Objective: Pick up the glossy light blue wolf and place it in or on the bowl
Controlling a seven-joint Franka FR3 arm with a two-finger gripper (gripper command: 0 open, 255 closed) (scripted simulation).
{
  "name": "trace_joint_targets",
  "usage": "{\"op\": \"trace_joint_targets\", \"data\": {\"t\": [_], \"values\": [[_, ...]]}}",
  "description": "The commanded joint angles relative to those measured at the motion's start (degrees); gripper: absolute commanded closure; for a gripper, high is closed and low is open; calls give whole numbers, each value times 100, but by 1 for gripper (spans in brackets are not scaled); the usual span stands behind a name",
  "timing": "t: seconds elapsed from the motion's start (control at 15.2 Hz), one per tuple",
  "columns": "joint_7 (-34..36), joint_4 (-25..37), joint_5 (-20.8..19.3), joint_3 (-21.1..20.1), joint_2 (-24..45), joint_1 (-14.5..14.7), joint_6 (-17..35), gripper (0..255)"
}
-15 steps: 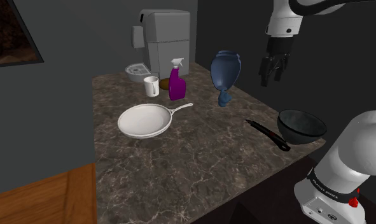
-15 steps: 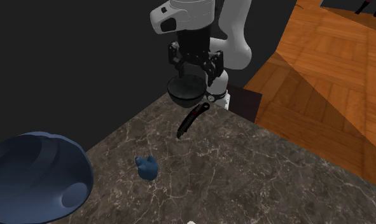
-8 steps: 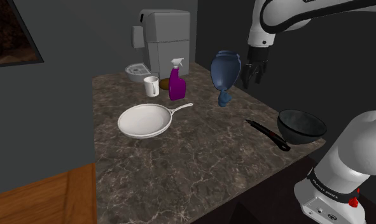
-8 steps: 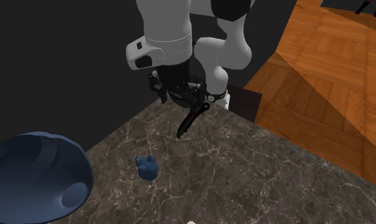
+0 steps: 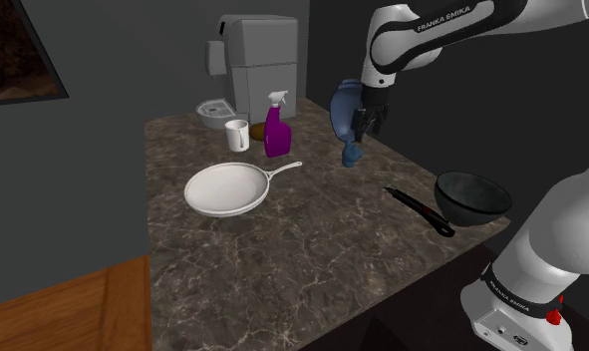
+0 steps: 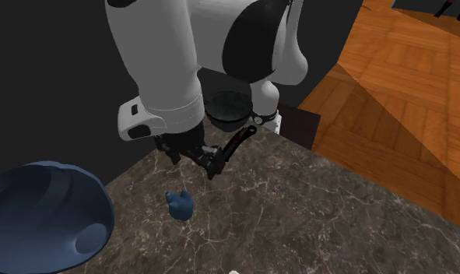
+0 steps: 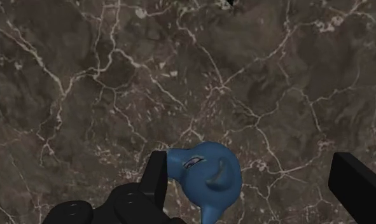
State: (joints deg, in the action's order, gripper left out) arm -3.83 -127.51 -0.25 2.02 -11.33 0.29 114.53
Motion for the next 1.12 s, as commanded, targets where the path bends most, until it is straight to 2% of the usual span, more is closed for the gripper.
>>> {"op": "trace_joint_targets", "data": {"t": [0.0,0.2,0.66,1.06], "values": [[-120,319,-5,45,421,-21,175,0],[-242,740,10,72,1004,-35,430,0],[-250,431,22,72,1220,-38,954,0],[-251,408,23,72,1240,-38,997,0]]}}
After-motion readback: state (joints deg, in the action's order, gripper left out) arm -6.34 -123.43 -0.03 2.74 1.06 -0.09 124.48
